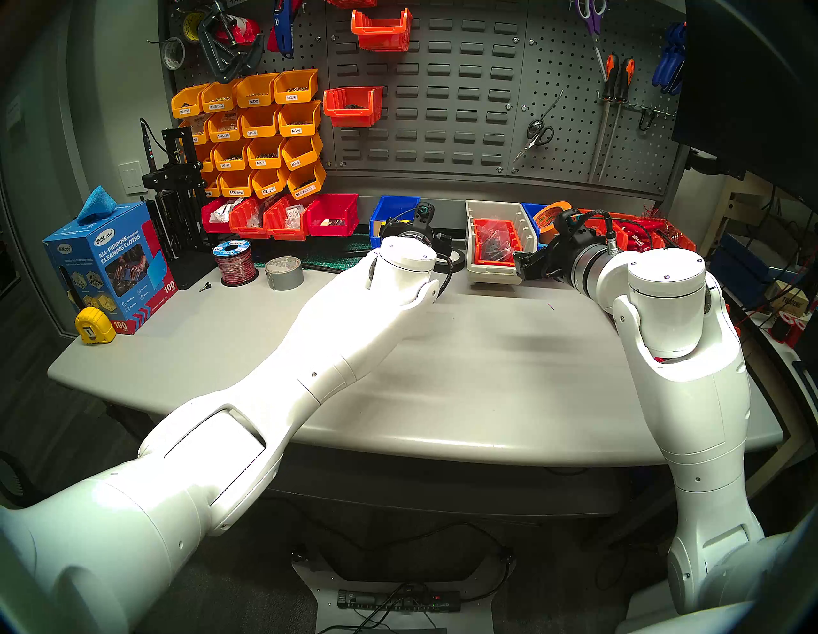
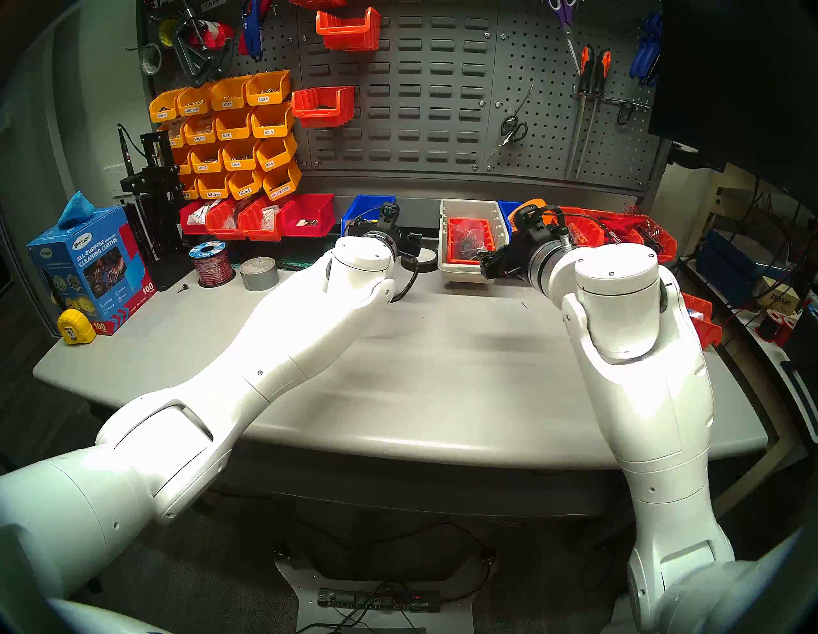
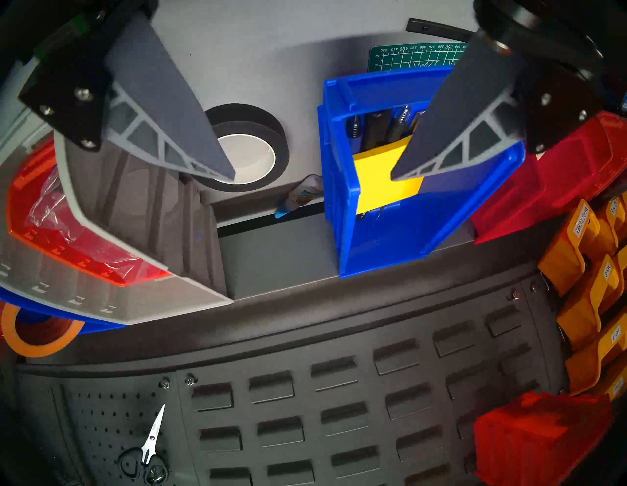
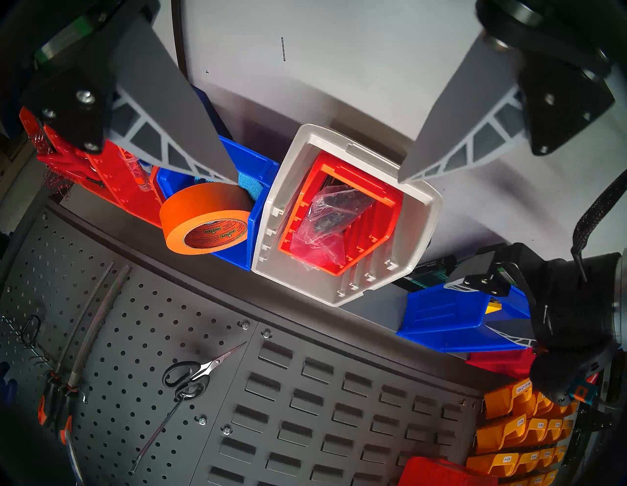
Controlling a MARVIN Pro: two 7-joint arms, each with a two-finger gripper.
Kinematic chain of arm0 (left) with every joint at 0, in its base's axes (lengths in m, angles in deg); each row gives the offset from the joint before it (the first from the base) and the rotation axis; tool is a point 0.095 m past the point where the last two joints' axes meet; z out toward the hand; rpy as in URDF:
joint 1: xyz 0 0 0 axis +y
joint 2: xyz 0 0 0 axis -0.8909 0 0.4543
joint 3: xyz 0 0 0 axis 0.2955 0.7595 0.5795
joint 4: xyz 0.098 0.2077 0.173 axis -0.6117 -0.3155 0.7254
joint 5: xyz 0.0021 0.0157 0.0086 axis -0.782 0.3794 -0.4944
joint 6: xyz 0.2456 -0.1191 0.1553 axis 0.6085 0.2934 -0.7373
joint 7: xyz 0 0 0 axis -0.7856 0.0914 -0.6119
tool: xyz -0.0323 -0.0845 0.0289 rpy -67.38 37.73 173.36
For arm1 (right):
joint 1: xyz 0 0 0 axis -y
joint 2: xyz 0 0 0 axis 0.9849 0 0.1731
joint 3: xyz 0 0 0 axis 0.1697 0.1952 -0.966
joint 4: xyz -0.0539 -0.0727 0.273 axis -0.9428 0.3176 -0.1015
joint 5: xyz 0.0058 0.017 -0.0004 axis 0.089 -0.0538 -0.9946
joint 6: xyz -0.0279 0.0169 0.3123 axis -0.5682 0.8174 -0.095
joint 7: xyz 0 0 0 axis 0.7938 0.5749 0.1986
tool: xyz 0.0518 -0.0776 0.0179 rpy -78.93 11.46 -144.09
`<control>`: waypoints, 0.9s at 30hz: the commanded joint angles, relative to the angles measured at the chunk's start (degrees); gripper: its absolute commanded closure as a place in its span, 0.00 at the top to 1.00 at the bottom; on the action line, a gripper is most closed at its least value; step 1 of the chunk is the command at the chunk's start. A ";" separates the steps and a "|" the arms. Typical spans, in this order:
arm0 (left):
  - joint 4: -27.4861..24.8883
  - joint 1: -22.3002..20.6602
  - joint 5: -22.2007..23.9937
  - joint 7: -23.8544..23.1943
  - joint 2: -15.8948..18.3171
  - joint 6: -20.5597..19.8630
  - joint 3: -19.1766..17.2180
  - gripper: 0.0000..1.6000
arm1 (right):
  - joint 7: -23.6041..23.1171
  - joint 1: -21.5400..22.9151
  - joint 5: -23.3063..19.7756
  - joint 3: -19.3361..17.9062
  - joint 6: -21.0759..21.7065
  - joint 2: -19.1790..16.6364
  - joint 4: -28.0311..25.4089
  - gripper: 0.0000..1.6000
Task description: Hang all the unorganized tool boxes onto the wall
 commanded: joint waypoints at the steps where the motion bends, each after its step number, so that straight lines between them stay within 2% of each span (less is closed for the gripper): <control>1: -6.97 1.44 0.82 -0.32 3.89 -1.00 -2.10 1.00 | -0.07 0.67 -0.13 -0.10 -0.16 0.13 -0.55 1.00; 2: -6.50 1.22 0.80 -0.45 3.87 -0.92 -2.24 1.00 | -0.07 0.67 -0.13 -0.10 -0.16 0.13 -0.55 1.00; 3: -9.58 2.44 1.21 -0.66 5.22 -2.00 -2.62 1.00 | -0.07 0.68 -0.13 -0.10 -0.16 0.13 -0.55 1.00; 4: -10.24 2.73 1.40 -0.88 5.72 -2.30 -2.86 1.00 | -0.08 0.68 -0.13 -0.10 -0.16 0.13 -0.55 1.00; 7: -9.93 2.62 1.64 -1.23 5.99 -2.37 -3.18 1.00 | -0.08 0.69 -0.14 -0.10 -0.16 0.14 -0.56 1.00; 9: -13.39 3.93 2.56 -2.01 7.96 -3.91 -3.85 1.00 | -0.08 0.69 -0.14 -0.10 -0.15 0.14 -0.56 1.00; 13: -16.94 5.22 3.56 -3.10 10.07 -5.60 -4.61 1.00 | -0.09 0.71 -0.15 -0.10 -0.14 0.14 -0.56 1.00; 27: -16.71 4.32 4.30 -7.18 12.92 -5.66 -5.07 1.00 | -0.10 0.71 -0.16 -0.10 -0.13 0.14 -0.56 1.00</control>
